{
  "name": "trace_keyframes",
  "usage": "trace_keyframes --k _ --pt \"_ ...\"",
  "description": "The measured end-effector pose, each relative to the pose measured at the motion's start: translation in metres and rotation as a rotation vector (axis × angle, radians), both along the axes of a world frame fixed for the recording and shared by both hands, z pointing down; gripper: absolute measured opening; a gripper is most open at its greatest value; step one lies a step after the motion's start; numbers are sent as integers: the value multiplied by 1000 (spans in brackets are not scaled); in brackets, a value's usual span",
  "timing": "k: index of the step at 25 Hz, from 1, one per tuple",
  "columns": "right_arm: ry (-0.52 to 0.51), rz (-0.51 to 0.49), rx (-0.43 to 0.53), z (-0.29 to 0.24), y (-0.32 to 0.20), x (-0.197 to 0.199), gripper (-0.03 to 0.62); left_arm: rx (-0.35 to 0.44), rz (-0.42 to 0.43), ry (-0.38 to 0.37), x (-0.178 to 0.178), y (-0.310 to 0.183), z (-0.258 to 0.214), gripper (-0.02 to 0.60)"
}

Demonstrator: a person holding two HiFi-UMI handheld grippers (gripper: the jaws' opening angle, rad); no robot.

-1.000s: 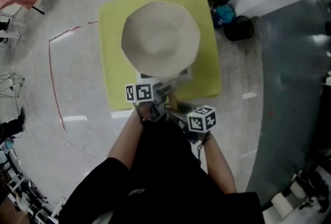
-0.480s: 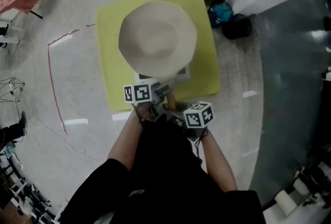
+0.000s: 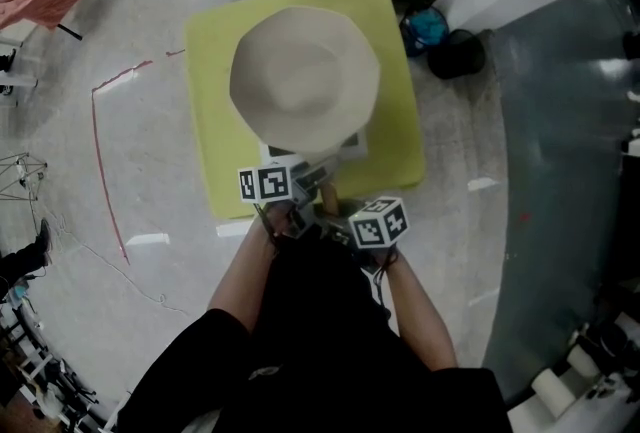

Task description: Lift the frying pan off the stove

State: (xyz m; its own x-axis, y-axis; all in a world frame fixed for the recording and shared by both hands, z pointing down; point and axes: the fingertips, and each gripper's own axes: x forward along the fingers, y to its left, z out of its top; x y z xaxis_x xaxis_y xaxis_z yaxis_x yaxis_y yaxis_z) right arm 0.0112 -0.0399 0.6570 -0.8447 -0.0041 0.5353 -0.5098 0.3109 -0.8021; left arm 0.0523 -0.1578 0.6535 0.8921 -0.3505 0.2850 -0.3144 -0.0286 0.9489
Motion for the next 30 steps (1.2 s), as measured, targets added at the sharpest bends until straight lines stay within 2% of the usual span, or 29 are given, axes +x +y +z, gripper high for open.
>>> trace_keyframes --k 6,10,18,25,30 --pt "16 -36 42 -8 1 -9 141 14 -1 13 -5 0 -4 233" --pt "3 -12 48 -18 -2 -15 144 12 -1 17 -9 -2 -11 233" --pt "-15 -10 67 -28 -4 -12 147 24 -21 11 -7 -3 -18 235" --pt "-23 -17 68 -28 -2 -11 153 32 3 -22 -3 -1 -18 235" --pt "-15 -24 78 -32 1 -7 153 32 -8 -1 0 2 -23 235"
